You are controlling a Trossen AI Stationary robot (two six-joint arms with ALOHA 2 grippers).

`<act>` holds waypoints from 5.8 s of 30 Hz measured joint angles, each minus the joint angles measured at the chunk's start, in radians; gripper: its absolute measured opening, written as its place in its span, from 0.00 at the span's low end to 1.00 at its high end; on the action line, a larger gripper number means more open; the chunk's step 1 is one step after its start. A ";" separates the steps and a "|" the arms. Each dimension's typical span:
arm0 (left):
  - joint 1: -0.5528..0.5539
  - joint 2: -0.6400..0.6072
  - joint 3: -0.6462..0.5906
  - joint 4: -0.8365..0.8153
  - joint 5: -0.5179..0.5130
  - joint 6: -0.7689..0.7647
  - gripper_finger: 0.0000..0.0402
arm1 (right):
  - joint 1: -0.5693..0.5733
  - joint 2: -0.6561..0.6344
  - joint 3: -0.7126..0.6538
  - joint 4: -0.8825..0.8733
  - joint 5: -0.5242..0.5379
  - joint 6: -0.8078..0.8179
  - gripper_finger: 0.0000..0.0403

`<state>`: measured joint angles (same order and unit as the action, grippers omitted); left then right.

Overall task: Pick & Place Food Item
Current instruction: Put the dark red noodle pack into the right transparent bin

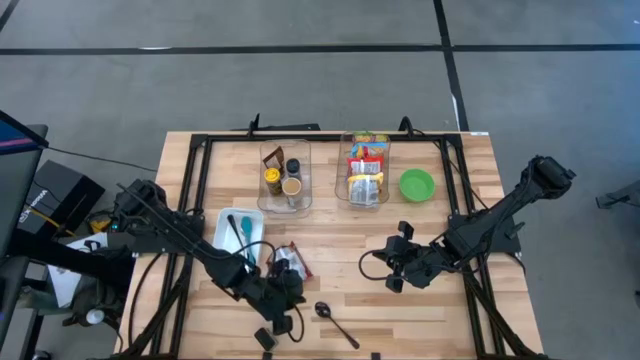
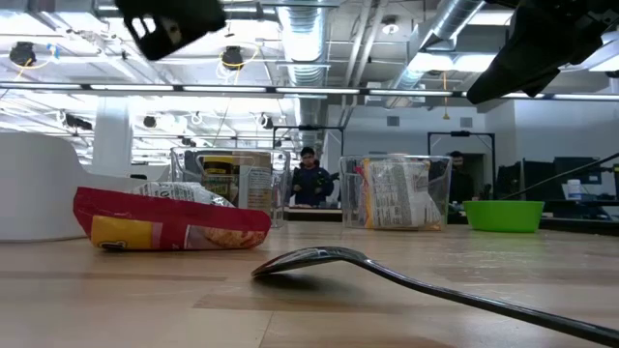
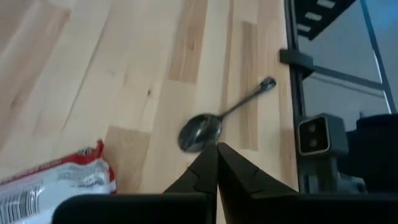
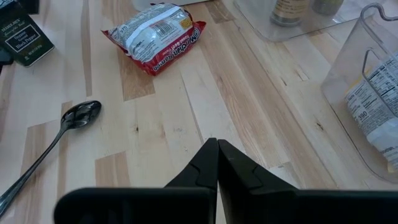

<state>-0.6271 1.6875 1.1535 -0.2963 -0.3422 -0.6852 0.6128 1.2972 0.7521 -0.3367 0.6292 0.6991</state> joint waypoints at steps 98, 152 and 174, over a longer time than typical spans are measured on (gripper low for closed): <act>0.040 0.193 0.051 -0.417 0.152 -0.790 0.32 | 0.002 0.000 0.000 0.001 0.000 0.000 0.00; -0.001 -0.089 0.042 -0.387 -0.134 -0.432 0.00 | 0.002 0.000 0.000 -0.003 0.000 0.000 0.00; 0.012 -0.105 0.043 -0.137 -0.136 0.234 0.00 | -0.041 0.000 0.000 0.057 0.000 -0.240 0.00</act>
<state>-0.6148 1.5829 1.1961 -0.4328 -0.4786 -0.4512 0.5716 1.2972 0.7521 -0.2799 0.6296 0.4595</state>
